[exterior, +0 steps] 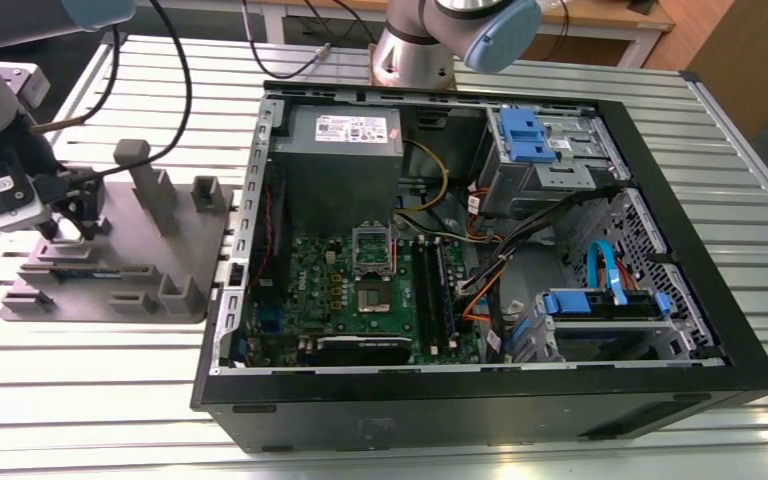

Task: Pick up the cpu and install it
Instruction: 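Pick up the cpu and move it towards the insertion slot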

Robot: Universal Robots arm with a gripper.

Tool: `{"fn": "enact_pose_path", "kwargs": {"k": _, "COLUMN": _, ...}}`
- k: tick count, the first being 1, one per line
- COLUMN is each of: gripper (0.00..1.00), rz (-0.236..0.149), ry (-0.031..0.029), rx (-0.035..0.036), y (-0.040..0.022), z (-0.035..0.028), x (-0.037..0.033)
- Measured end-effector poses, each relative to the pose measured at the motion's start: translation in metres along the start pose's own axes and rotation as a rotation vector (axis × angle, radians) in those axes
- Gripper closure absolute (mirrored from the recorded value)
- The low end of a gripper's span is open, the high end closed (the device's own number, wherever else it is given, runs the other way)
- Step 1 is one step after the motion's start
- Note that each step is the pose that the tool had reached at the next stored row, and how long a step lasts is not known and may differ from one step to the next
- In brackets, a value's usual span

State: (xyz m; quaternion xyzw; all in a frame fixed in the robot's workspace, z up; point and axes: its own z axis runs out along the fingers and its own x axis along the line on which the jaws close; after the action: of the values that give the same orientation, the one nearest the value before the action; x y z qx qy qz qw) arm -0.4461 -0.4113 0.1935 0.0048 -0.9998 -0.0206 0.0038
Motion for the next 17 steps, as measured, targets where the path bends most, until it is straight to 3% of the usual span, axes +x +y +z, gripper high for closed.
{"fn": "enact_pose_path", "kwargs": {"k": 17, "gripper": 0.53, "rz": 0.0, "ry": -0.0001, "rx": -0.0001, "y": 0.0004, "z": -0.0099, "x": 0.0}}
